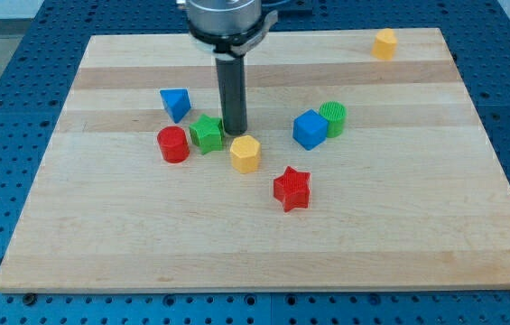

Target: Slide the yellow hexagon towards the red star

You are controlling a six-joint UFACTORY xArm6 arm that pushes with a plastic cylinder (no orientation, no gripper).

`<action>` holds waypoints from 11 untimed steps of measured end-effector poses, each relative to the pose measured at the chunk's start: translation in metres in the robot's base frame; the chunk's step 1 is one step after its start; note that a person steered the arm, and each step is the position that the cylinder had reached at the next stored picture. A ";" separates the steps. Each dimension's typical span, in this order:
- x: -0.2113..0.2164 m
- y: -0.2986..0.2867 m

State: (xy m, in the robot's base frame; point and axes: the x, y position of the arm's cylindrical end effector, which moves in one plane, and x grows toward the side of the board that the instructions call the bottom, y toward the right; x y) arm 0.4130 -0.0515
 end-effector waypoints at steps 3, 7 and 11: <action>0.056 -0.045; 0.035 0.034; -0.056 0.109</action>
